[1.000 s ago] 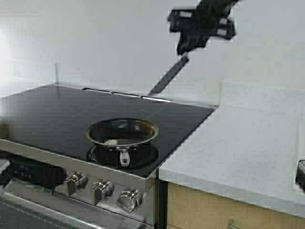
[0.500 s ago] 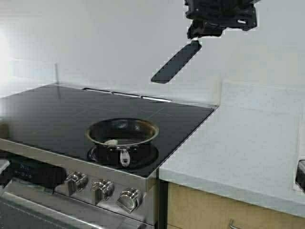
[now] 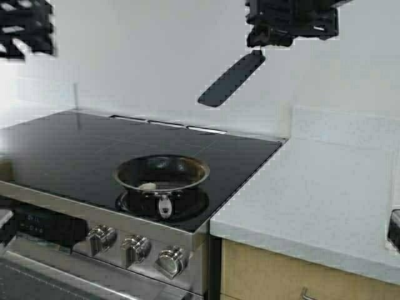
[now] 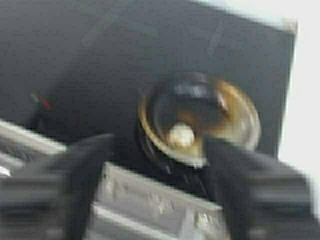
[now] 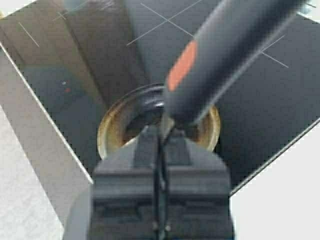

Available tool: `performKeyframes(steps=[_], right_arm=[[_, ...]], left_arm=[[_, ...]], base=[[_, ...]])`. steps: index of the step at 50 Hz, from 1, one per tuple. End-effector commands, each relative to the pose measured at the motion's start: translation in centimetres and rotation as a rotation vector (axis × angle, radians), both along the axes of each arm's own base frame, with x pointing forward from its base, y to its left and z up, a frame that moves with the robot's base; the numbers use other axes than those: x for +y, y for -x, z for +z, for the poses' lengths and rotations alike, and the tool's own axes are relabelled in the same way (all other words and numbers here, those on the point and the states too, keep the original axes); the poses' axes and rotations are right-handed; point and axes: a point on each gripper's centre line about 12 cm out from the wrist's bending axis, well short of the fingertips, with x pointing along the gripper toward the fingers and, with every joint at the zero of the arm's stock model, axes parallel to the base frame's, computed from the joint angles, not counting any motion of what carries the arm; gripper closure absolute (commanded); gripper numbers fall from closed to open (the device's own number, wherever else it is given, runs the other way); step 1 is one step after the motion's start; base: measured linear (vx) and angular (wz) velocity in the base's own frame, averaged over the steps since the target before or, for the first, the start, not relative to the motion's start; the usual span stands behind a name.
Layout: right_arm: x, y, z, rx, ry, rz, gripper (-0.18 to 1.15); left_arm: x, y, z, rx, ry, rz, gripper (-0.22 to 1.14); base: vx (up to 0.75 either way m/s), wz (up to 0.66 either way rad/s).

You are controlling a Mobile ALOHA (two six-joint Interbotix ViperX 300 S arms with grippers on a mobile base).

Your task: Add oil to the pan and cook the shrimp and serve it

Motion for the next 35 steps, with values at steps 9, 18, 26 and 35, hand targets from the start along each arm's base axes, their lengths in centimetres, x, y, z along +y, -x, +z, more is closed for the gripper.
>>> performKeyframes(steps=[9, 18, 26, 35], right_arm=[[-0.4, -0.3, 1.6, -0.062, -0.063, -0.026, 0.88], [-0.9, -0.5, 1.6, -0.065, -0.087, -0.053, 0.88], [-0.9, -0.6, 1.4, -0.058, -0.095, -0.064, 0.88], [-1.1, -0.7, 1.3, -0.053, -0.127, -0.089, 0.88]], left_arm=[[-0.8, -2.0, -3.7, 0.079, 0.191, 0.083, -0.10], [-2.3, -2.6, -7.3, 0.119, 0.209, 0.028, -0.10], [-4.0, -3.8, -11.0, 0.155, 0.266, -0.037, -0.10], [-6.6, -5.1, -15.2, 0.208, 0.425, -0.156, -0.10]], base=[[0.00, 0.00], [0.00, 0.00], [0.00, 0.00], [0.00, 0.00]])
